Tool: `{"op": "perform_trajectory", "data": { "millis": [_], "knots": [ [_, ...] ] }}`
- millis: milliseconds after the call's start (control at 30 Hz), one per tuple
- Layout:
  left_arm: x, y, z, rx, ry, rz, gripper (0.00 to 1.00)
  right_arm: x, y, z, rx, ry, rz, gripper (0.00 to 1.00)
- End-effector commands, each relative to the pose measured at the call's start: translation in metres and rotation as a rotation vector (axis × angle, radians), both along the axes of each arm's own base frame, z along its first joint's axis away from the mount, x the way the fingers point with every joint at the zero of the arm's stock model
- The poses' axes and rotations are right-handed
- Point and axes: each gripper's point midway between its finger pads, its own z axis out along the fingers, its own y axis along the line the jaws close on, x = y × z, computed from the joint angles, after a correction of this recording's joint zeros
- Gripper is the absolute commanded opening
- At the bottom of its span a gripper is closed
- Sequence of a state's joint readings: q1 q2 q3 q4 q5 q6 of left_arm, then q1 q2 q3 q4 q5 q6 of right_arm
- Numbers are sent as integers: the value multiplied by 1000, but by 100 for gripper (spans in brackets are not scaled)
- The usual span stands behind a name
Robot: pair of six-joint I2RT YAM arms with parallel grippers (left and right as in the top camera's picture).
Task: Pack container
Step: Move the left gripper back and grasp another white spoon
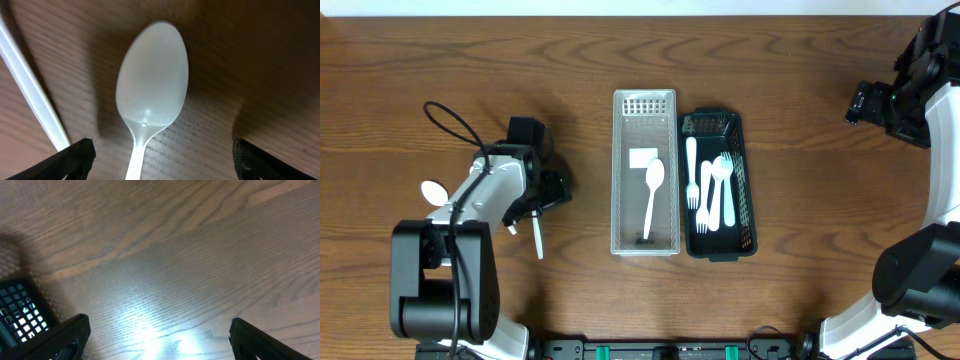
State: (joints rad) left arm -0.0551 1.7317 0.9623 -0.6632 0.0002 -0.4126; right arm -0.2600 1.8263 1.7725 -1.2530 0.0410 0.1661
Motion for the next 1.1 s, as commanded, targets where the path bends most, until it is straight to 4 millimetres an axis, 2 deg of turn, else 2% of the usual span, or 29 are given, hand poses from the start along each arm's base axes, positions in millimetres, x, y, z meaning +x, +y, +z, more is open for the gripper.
{"op": "perform_trajectory", "data": {
  "millis": [0,167,300,333,433,733,833,967,1067],
  "knots": [
    [-13,-1,-14,-16,39,-25,90,0,0,-2,-2,7,17,92],
    [-24,-1,-21,-15,64,-45,84,0,0,-2,-3,5,17,92],
    [-28,-1,-22,-14,77,-45,49,0,0,-2,-3,6,17,92],
    [-29,0,-22,-14,80,-44,43,0,0,-2,-3,6,17,92],
    [-31,0,-22,-14,87,-44,40,0,0,-2,-3,6,17,92],
    [-31,0,-22,-14,90,-45,14,0,-1,-2,-3,6,17,91],
    [-31,0,-22,-13,90,-45,13,0,-1,-2,-3,7,17,91],
    [-30,0,-20,-10,84,-46,6,0,-1,-2,-3,6,17,91],
    [-22,-1,-4,-11,67,-49,5,0,-1,-2,-4,5,17,91]
  ]
}}
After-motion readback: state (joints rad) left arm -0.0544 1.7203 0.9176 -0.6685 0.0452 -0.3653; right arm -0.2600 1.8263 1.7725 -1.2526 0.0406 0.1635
